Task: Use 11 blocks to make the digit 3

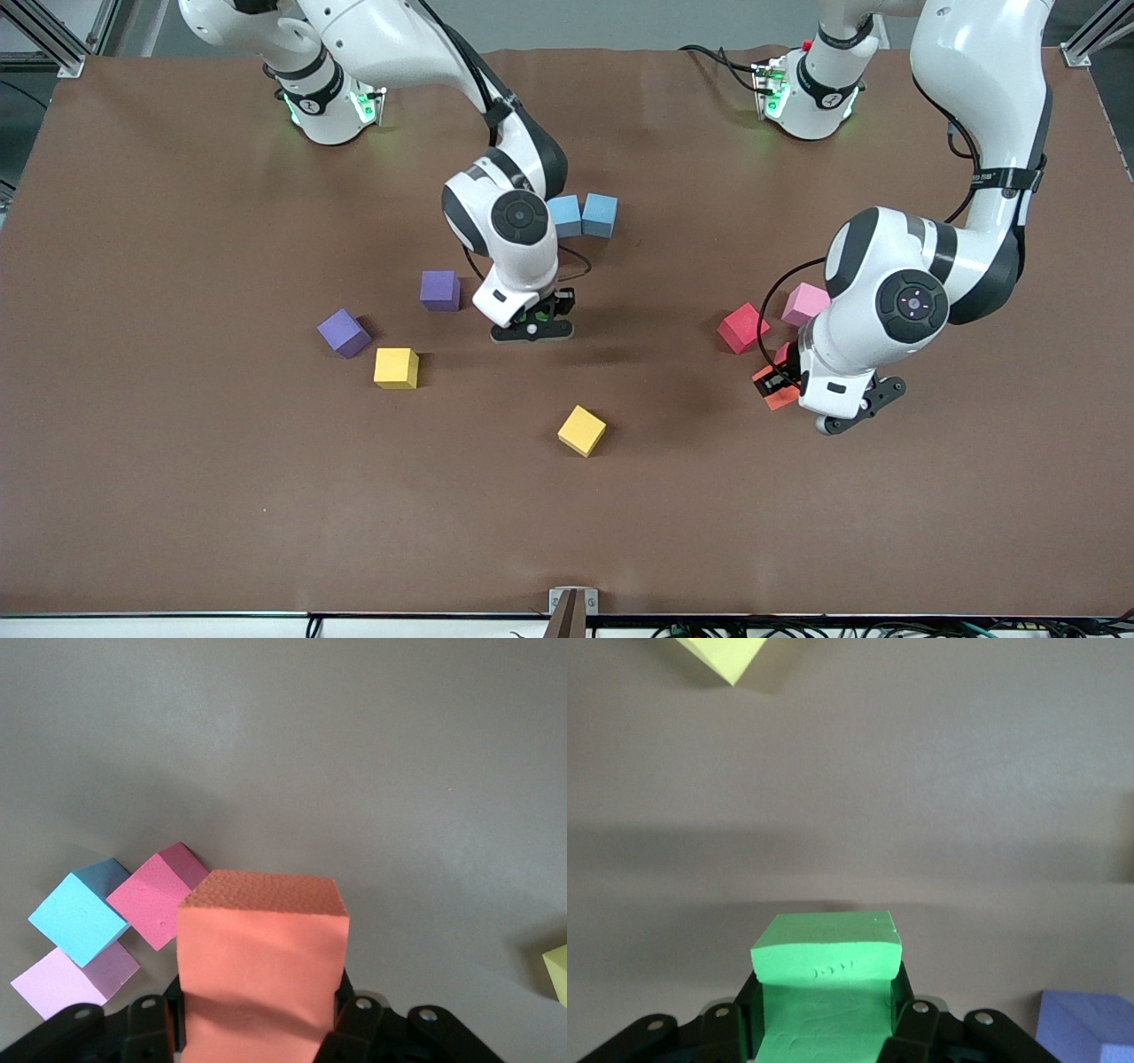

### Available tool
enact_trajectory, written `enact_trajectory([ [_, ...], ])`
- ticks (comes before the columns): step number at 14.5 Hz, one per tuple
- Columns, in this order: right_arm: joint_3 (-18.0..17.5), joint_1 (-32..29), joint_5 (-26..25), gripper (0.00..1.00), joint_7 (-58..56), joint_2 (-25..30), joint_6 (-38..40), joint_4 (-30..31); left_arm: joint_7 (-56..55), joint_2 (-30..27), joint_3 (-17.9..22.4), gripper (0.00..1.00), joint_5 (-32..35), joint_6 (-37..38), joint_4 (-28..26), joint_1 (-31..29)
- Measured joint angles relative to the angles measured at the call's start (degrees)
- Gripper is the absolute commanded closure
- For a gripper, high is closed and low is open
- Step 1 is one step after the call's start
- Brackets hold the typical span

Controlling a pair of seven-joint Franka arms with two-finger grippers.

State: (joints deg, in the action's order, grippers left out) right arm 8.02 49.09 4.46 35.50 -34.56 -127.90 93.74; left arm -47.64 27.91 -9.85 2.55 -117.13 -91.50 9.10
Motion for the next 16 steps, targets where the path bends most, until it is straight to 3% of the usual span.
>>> enact_trajectory([
  [5, -0.74, 0.77, 0.00, 0.97, 0.00, 4.24, -6.65, 10.18, -0.01, 0.02, -0.01, 0.56, 0.00, -0.03, 0.00, 0.00],
  [16, -0.90, 3.94, 0.08, 0.97, 2.64, 4.66, -13.88, 16.44, -1.17, 0.20, -0.03, 0.56, 0.00, -0.32, -0.02, 0.02],
])
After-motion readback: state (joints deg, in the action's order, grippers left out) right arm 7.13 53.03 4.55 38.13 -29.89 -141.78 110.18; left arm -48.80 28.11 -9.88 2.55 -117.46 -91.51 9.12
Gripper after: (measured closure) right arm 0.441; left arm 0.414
